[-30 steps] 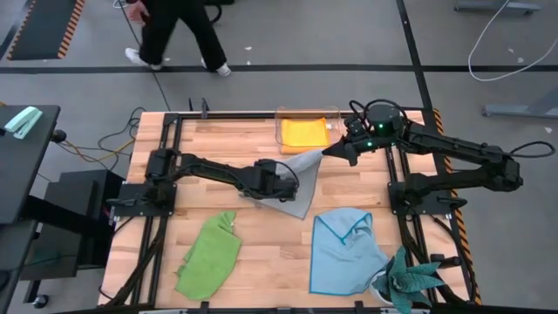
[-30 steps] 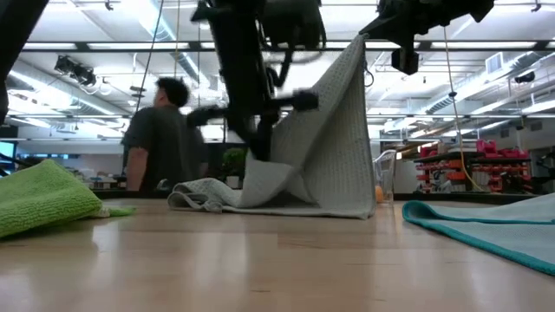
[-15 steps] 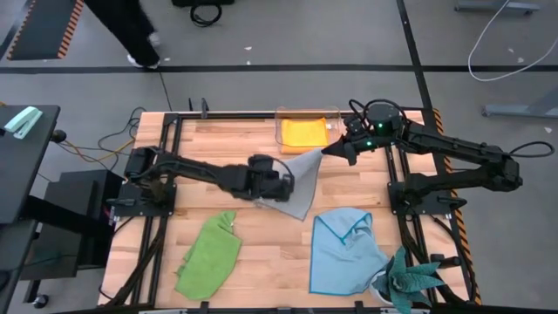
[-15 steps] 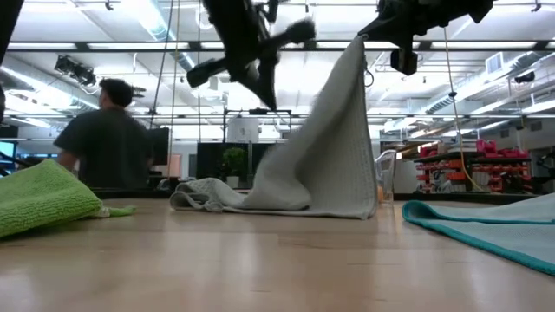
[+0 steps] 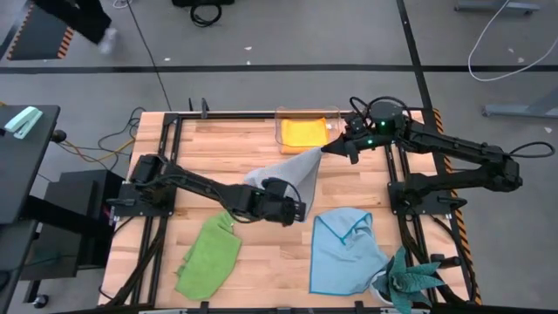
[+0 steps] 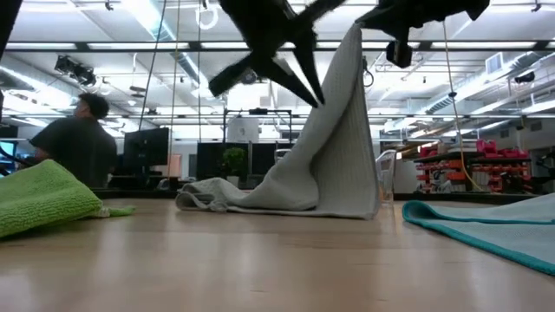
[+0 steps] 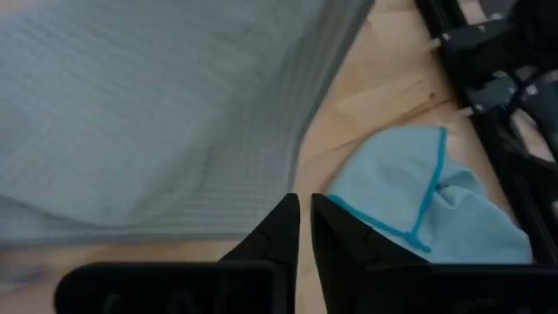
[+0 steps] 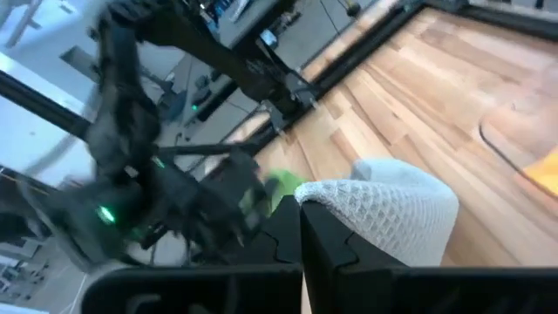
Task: Fold microfiber towels
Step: Fold the gray microfiber cloth
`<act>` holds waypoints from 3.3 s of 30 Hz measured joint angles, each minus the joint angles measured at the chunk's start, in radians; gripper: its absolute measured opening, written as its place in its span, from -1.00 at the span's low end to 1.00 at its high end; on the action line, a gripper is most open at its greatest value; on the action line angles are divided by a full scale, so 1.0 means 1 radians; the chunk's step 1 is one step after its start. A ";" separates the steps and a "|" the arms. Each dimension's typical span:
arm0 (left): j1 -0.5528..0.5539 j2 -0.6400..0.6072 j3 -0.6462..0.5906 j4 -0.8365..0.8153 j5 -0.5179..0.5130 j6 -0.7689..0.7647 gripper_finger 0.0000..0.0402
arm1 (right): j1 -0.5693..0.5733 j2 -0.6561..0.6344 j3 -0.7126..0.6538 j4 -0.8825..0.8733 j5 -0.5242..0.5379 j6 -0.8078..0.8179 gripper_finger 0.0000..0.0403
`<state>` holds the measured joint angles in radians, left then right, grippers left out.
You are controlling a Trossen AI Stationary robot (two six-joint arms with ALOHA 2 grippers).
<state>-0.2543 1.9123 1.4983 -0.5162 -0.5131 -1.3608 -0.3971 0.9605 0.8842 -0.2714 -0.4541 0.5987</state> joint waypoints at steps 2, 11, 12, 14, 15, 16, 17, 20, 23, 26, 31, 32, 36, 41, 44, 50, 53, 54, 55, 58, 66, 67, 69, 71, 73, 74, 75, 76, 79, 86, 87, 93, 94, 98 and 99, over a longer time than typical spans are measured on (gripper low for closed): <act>-0.007 0.020 0.000 -0.016 0.004 -0.041 -0.85 | 0.000 0.001 0.022 -0.002 0.000 -0.001 -1.00; 0.014 0.068 0.001 0.001 -0.115 -0.127 -0.97 | -0.001 0.004 0.179 -0.156 0.005 -0.078 -1.00; 0.022 0.069 0.000 0.006 -0.146 -0.127 -0.97 | 0.001 0.003 0.190 -0.161 0.005 -0.079 -1.00; 0.044 0.069 0.001 0.050 -0.186 -0.118 -0.94 | 0.013 0.002 0.208 -0.173 0.004 -0.079 -1.00; 0.056 0.068 0.001 0.072 -0.196 -0.097 -0.92 | 0.018 0.002 0.213 -0.184 0.004 -0.079 -1.00; 0.070 0.068 0.001 0.096 -0.200 -0.070 -0.89 | 0.025 0.002 0.218 -0.197 0.004 -0.079 -1.00; 0.085 0.068 0.001 0.129 -0.203 -0.035 -0.87 | 0.033 0.003 0.224 -0.209 0.004 -0.079 -1.00; 0.123 0.068 0.001 0.245 -0.207 0.078 -0.85 | 0.065 0.002 0.229 -0.214 -0.008 -0.079 -1.00; 0.147 0.068 0.001 0.299 -0.207 0.170 -0.89 | 0.091 0.000 0.229 -0.229 -0.014 -0.079 -1.00; 0.157 0.058 0.001 0.301 -0.201 0.217 -0.95 | 0.095 0.006 0.255 -0.269 -0.009 -0.084 -1.00; 0.153 0.030 0.001 0.316 -0.186 0.250 -0.97 | 0.053 0.030 0.359 -0.311 -0.005 -0.139 -1.00; 0.148 0.022 0.001 0.313 -0.186 0.261 -0.95 | 0.036 0.039 0.387 -0.337 -0.005 -0.158 -1.00; 0.115 -0.007 0.002 0.343 -0.187 0.302 -0.85 | -0.022 0.102 0.501 -0.468 -0.002 -0.241 -1.00; 0.063 -0.043 0.002 0.347 -0.115 0.325 -0.84 | -0.053 0.191 0.617 -0.560 -0.043 -0.332 -1.00; 0.032 -0.043 0.002 0.366 -0.064 0.312 -0.89 | -0.060 0.238 0.661 -0.562 -0.078 -0.352 -1.00; 0.021 -0.019 -0.001 0.354 0.024 0.238 -0.95 | -0.050 0.321 0.756 -0.570 -0.155 -0.385 -1.00; 0.041 -0.005 0.000 0.350 0.020 0.204 -0.95 | -0.042 0.347 0.809 -0.582 -0.159 -0.393 -1.00; 0.050 0.003 0.000 0.358 0.019 0.194 -0.94 | -0.038 0.354 0.826 -0.581 -0.163 -0.393 -1.00; 0.061 0.009 0.001 0.363 0.019 0.188 -0.93 | -0.034 0.360 0.842 -0.581 -0.165 -0.393 -1.00; 0.094 0.027 0.001 0.352 0.017 0.175 -0.92 | -0.031 0.371 0.886 -0.586 -0.170 -0.393 -1.00; 0.167 0.033 0.001 0.347 -0.047 0.225 -0.97 | -0.031 0.368 0.924 -0.615 -0.169 -0.382 -1.00; 0.170 0.030 0.001 0.344 -0.062 0.228 -0.97 | -0.031 0.367 0.924 -0.625 -0.169 -0.382 -1.00; 0.180 0.025 0.001 0.347 -0.077 0.230 -0.94 | -0.031 0.366 0.924 -0.639 -0.169 -0.383 -1.00; 0.188 0.025 0.001 0.345 -0.078 0.249 -0.91 | -0.031 0.365 0.924 -0.667 -0.168 -0.387 -1.00; 0.191 0.025 0.001 0.341 -0.078 0.255 -0.91 | -0.031 0.363 0.924 -0.685 -0.165 -0.391 -1.00; 0.192 0.025 0.001 0.343 -0.079 0.256 -0.91 | -0.031 0.361 0.924 -0.697 -0.165 -0.393 -1.00; 0.193 0.025 0.001 0.344 -0.081 0.262 -0.93 | -0.031 0.360 0.924 -0.713 -0.164 -0.397 -1.00; 0.193 0.025 0.001 0.343 -0.084 0.272 -0.95 | -0.031 0.359 0.924 -0.730 -0.164 -0.409 -1.00; 0.193 0.019 0.001 0.332 -0.126 0.281 -0.97 | -0.032 0.357 0.924 -0.808 -0.163 -0.438 -1.00; 0.213 -0.017 0.001 0.316 -0.191 0.295 -0.94 | 0.012 0.352 0.924 -0.906 -0.141 -0.495 -1.00; 0.215 -0.025 0.001 0.319 -0.193 0.300 -0.95 | 0.027 0.351 0.924 -0.908 -0.141 -0.497 -1.00; 0.236 -0.081 0.001 0.315 -0.231 0.369 -0.94 | 0.125 0.351 0.924 -0.971 -0.104 -0.526 -1.00; 0.237 -0.091 0.001 0.317 -0.240 0.381 -0.92 | 0.144 0.351 0.924 -0.980 -0.068 -0.529 -1.00; 0.240 -0.135 0.001 0.309 -0.263 0.433 -0.94 | 0.199 0.351 0.924 -0.986 0.063 -0.550 -1.00; 0.240 -0.143 0.001 0.308 -0.267 0.451 -0.96 | 0.201 0.352 0.924 -0.986 0.065 -0.553 -1.00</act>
<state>-0.0139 1.7693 1.4994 -0.2078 -0.7797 -0.9098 -0.1956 1.3121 1.8084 -1.2575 -0.3893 0.0456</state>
